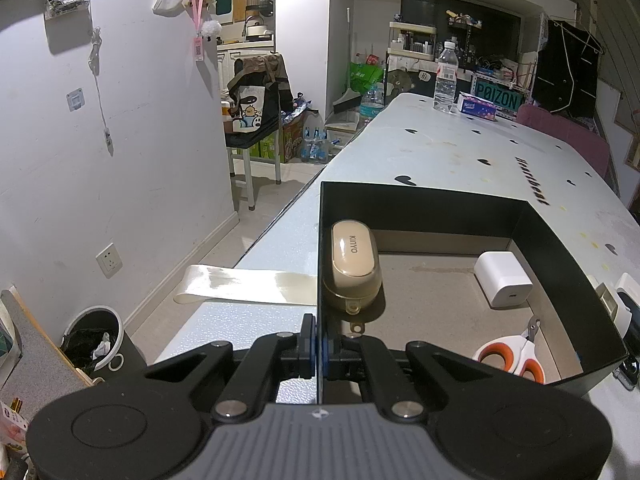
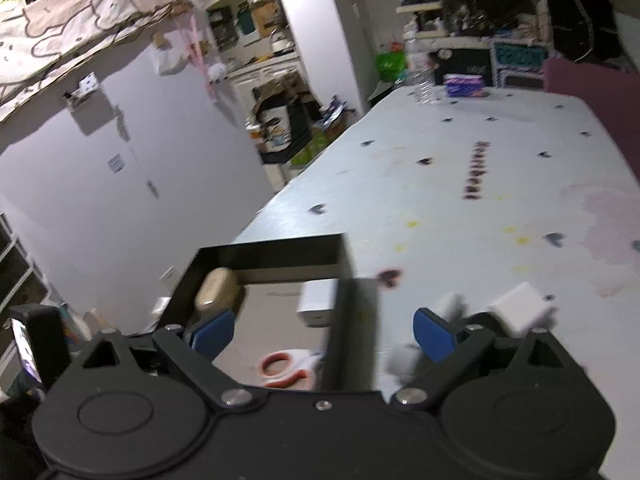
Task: Organize rigid objects
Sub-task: 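Move the right gripper back over the black earbud case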
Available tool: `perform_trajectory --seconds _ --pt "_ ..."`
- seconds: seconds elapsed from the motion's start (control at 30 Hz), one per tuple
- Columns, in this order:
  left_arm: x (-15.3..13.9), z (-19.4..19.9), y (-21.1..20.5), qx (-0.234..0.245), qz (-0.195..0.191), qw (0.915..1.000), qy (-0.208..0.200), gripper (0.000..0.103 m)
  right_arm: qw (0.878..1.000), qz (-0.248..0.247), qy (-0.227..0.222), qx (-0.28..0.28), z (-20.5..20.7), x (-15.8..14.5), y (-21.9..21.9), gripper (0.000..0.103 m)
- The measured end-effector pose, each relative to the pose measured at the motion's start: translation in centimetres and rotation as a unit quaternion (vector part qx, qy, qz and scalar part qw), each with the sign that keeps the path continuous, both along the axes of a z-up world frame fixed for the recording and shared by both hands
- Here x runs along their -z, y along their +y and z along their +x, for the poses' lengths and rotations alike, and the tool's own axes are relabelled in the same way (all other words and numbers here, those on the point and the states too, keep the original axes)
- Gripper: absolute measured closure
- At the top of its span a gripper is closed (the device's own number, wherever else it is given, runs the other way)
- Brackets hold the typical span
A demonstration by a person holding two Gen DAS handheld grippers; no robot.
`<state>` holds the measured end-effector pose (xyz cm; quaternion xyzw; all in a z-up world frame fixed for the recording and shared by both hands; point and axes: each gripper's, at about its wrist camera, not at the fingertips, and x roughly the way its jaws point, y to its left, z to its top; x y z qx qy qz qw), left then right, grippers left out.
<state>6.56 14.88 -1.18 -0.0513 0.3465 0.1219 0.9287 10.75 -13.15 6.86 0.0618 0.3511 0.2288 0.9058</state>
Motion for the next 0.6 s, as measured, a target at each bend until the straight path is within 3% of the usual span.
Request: perform_trajectory --seconds 0.17,0.47,0.6 --pt "0.0 0.0 0.0 0.0 0.0 1.0 0.0 0.1 0.999 -0.015 -0.028 0.038 0.0 0.7 -3.4 0.0" --pt "0.0 0.0 0.0 0.0 0.0 1.0 0.0 0.1 0.992 -0.043 -0.023 0.117 2.0 4.7 -7.6 0.0" --pt "0.0 0.0 0.0 0.0 0.0 1.0 0.0 0.1 0.99 -0.062 -0.024 0.127 2.7 7.1 -8.4 0.007"
